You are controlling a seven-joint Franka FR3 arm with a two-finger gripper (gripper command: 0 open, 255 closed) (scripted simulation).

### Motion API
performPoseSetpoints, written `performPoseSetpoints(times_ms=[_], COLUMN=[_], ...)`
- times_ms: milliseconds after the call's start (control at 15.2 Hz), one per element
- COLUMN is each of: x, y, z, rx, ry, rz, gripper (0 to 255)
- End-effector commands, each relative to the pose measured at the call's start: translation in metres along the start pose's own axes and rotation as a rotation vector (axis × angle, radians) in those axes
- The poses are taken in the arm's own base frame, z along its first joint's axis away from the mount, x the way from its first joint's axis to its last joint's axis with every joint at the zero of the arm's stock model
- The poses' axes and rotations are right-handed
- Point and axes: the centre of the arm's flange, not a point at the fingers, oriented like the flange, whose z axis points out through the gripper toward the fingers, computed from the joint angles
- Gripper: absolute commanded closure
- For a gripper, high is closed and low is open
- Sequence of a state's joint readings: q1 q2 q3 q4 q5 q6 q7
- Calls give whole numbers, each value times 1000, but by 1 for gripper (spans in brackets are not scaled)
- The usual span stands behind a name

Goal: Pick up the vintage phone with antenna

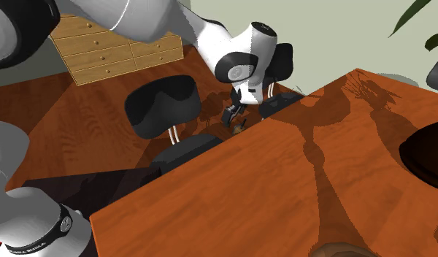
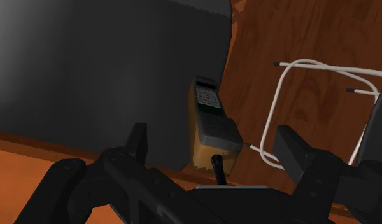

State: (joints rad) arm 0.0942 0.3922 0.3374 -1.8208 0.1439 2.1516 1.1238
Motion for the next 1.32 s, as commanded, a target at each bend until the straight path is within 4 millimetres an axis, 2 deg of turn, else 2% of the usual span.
performPoseSetpoints(times_ms=[0,462,594,660,1254], x=[7,17,17,16,17], y=[-15,-13,-13,-13,-13], z=[10,49,49,49,49], rx=[5,5,5,5,5], ry=[-9,-9,-9,-9,-9], rz=[26,26,26,26,26], gripper=[0,0,0,255,255])
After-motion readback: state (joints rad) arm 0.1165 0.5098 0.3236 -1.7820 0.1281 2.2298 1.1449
